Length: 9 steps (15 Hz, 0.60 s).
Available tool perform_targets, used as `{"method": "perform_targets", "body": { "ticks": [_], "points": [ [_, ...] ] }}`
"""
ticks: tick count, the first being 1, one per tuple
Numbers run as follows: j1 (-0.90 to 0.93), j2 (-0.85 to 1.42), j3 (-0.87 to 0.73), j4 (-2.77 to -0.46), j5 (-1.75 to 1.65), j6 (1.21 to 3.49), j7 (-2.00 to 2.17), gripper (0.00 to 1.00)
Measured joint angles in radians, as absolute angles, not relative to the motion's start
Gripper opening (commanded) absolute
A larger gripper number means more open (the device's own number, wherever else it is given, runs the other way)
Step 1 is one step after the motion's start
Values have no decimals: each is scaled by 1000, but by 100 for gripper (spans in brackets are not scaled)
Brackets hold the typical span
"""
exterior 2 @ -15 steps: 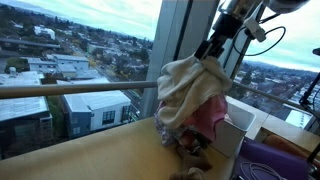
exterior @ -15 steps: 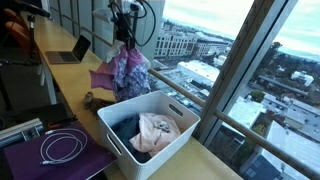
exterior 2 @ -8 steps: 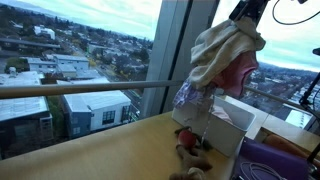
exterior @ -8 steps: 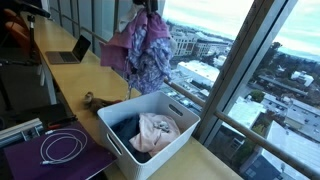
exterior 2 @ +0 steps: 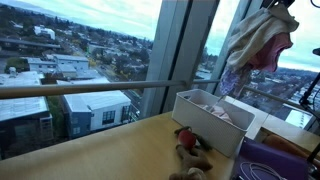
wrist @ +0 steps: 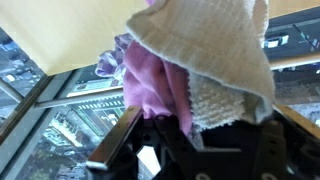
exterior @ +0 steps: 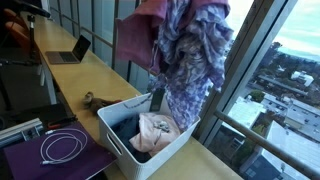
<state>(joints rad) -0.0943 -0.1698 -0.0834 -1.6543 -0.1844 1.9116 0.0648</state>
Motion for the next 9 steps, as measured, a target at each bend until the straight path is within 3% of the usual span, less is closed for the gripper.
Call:
{"method": "perform_targets", "body": {
  "ticks": [9],
  "points": [
    [-84, -34, -86, -1457, -180, 1838, -28, 0]
  ]
}}
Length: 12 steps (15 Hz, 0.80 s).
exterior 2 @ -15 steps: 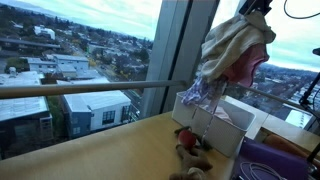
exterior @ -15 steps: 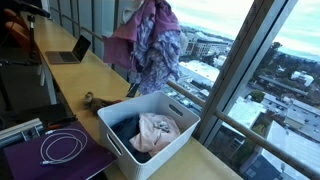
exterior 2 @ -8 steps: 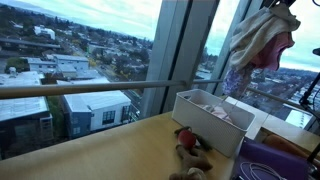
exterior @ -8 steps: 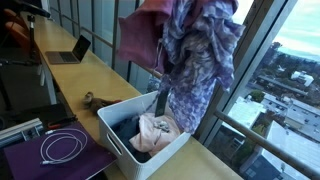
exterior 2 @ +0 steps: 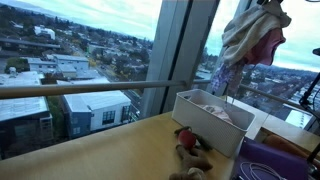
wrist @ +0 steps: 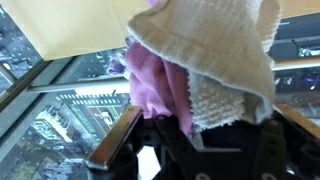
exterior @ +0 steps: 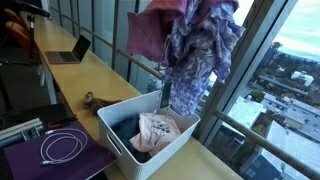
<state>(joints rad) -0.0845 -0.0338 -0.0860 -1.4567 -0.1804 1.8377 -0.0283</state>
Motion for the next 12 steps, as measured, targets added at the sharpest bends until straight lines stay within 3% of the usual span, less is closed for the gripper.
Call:
{"method": "perform_targets", "body": {
  "ticks": [12],
  "points": [
    [-68, 93, -74, -1513, -90, 1840, -87, 0]
  ]
}}
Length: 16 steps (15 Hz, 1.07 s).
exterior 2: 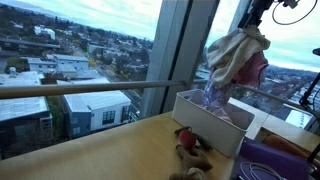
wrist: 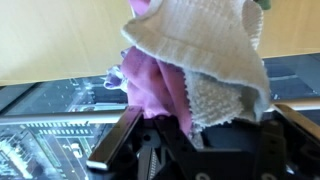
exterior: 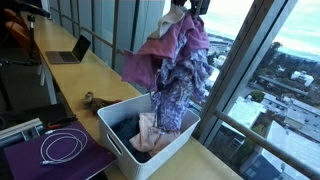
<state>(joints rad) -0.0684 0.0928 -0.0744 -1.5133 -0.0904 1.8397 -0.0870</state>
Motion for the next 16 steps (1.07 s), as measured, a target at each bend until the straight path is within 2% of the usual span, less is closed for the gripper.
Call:
{"method": "perform_targets", "body": {
  "ticks": [6, 7, 8, 16],
  "points": [
    [-63, 135, -56, -1563, -71, 1842, -104, 0],
    [-61, 141, -53, -1568, -70, 1842, -109, 9],
    [-60, 148, -49, -1573, -70, 1842, -113, 26],
    [-49, 167, -41, -1570, -71, 1842, -163, 84]
  ]
}}
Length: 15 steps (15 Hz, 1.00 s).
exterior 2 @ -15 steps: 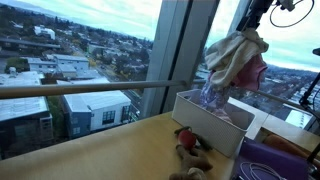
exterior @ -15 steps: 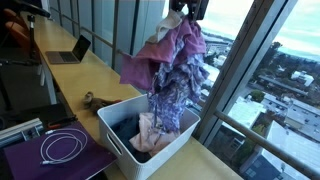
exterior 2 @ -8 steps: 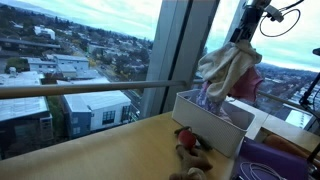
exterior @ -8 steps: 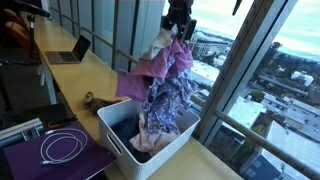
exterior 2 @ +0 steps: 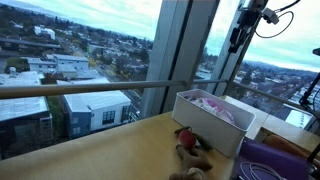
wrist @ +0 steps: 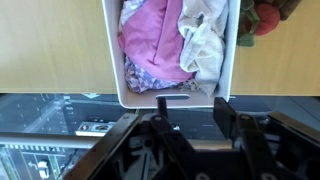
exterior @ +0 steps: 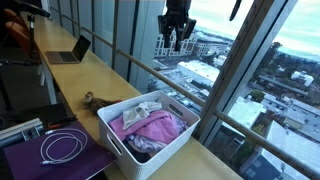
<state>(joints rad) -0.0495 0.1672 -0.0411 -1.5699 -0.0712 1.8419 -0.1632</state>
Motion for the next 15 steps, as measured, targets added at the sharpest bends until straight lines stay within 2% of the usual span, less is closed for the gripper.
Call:
{"method": "perform_targets", "body": {
  "ticks": [2, 3, 8, 15],
  "points": [
    [-49, 163, -41, -1564, -71, 1842, -168, 99],
    [-47, 161, -40, -1564, -71, 1842, -169, 100],
    [15, 158, 21, -1609, -70, 1874, -133, 100],
    [164, 166, 130, -1867, -70, 2065, 44, 100]
  ]
}}
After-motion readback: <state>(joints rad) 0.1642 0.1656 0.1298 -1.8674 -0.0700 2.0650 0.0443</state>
